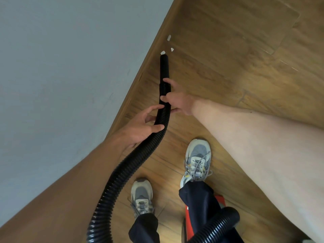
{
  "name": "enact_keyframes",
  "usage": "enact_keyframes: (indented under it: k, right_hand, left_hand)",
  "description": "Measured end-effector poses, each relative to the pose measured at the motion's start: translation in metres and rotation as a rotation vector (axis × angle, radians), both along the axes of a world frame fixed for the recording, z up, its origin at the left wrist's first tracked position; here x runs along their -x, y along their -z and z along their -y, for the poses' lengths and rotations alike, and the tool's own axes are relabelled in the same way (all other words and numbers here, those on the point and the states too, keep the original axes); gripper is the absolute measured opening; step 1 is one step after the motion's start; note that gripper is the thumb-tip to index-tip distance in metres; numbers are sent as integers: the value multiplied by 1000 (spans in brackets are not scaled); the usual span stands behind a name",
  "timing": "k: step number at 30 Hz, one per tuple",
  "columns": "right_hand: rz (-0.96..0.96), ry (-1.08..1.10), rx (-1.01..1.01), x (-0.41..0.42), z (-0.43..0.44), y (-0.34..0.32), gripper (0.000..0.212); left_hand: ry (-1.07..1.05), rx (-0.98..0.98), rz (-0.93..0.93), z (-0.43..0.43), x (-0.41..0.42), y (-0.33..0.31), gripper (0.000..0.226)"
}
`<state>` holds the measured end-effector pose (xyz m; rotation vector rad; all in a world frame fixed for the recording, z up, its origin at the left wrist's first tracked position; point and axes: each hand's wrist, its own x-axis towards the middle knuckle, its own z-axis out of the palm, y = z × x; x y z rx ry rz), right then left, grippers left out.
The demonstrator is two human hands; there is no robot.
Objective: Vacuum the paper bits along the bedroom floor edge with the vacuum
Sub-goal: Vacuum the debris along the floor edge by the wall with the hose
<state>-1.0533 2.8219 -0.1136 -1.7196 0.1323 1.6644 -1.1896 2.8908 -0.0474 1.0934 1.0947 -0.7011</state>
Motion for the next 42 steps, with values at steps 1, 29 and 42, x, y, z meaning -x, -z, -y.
enact_keyframes:
  k: [1, 29, 42]
  right_hand:
    - [-1, -6, -2, -1, -1, 0, 71]
    - [-54, 35, 49, -71, -8, -20, 72]
    - [-49, 35, 58, -79, -26, -17, 70]
  left_hand:
    - [-2, 1, -2, 0, -1, 0, 62]
    - [69, -4, -2, -12, -74, -22, 63]
    - [117, -22, -19, -33, -86, -18, 61]
